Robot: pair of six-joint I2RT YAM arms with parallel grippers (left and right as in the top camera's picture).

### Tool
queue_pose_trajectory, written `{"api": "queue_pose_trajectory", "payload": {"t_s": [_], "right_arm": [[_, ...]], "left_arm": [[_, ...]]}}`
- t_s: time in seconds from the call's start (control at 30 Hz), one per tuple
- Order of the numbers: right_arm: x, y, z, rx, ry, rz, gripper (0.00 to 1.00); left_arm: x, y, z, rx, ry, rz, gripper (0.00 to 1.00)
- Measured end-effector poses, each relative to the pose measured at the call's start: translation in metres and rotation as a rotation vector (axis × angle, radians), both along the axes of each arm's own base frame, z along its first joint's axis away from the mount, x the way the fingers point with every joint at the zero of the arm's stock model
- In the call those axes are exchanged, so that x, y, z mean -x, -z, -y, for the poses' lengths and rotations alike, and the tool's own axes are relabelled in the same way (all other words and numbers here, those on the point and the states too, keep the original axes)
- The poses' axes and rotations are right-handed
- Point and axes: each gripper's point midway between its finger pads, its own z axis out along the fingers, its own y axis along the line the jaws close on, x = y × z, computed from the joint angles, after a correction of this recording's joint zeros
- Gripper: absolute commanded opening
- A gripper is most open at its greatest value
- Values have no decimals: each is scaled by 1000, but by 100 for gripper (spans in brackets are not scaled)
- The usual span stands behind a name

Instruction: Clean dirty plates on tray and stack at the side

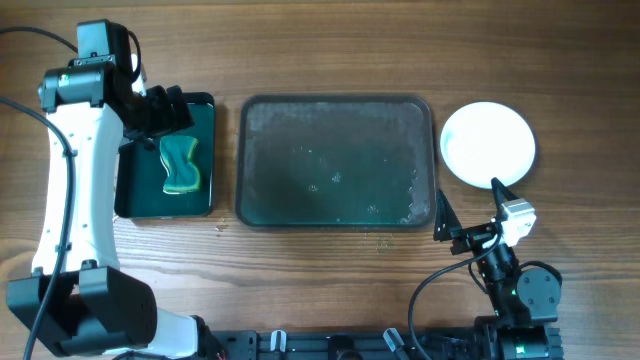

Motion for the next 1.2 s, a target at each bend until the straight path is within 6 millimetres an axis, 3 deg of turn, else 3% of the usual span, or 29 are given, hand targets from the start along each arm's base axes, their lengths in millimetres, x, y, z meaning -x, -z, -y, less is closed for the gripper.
{"api": "queue_pose_trajectory", "payload": {"t_s": [0.43, 0.57, 0.63, 0.7, 0.8, 0.93, 0.97, 1.07, 1.2], "right_arm": [[0, 0, 0, 0, 0, 0, 100], [0, 0, 0, 0, 0, 0, 100], [0, -1, 0, 0, 0, 5, 100], [0, -1, 0, 0, 0, 7, 100], [0, 0, 0, 0, 0, 6, 100], [0, 1, 0, 0, 0, 5, 100], [0, 1, 0, -1, 0, 4, 100], [0, 1, 0, 0, 0, 4, 100], [0, 1, 0, 0, 0, 4, 100]], "left_arm": [[1, -3, 1, -1, 3, 10, 100], [4, -48, 16, -35, 45, 174, 100], [2, -96, 30, -54, 79, 436, 100], [10, -120, 37, -60, 96, 640, 100], [44, -104, 43, -46, 110, 775, 100], [93, -50, 46, -30, 106, 846, 100], [101, -46, 46, -28, 104, 870, 100], [117, -34, 48, -26, 110, 982, 100], [119, -22, 49, -29, 112, 1098, 100]]}}
